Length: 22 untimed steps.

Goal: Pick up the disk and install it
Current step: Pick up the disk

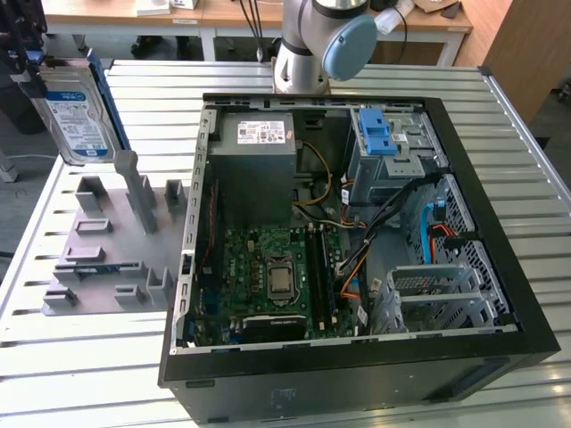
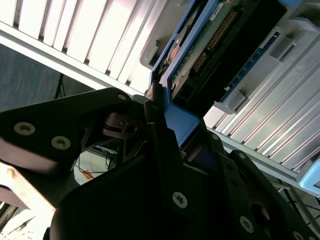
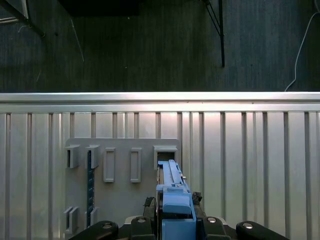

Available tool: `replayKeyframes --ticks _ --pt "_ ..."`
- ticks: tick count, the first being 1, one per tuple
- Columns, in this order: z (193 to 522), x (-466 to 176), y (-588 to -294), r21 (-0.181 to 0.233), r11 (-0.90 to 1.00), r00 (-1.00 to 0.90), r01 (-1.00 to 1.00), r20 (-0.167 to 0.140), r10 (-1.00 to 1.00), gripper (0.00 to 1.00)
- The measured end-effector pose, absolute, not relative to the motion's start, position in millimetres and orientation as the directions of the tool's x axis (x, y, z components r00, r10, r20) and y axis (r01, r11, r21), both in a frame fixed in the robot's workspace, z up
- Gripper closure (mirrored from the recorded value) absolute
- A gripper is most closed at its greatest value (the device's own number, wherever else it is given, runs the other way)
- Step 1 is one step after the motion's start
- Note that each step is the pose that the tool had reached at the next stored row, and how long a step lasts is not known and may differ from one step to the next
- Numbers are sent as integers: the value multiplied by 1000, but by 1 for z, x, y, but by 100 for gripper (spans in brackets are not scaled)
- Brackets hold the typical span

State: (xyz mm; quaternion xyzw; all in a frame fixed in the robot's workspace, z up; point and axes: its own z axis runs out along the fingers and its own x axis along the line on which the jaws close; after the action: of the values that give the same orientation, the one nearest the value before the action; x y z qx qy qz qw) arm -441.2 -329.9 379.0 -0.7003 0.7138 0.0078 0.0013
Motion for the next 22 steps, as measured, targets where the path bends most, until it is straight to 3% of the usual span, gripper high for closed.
replayKeyframes --ticks 22 --pt "393 -441 -330 9 19 -19 -1000 -13 -1000 64"
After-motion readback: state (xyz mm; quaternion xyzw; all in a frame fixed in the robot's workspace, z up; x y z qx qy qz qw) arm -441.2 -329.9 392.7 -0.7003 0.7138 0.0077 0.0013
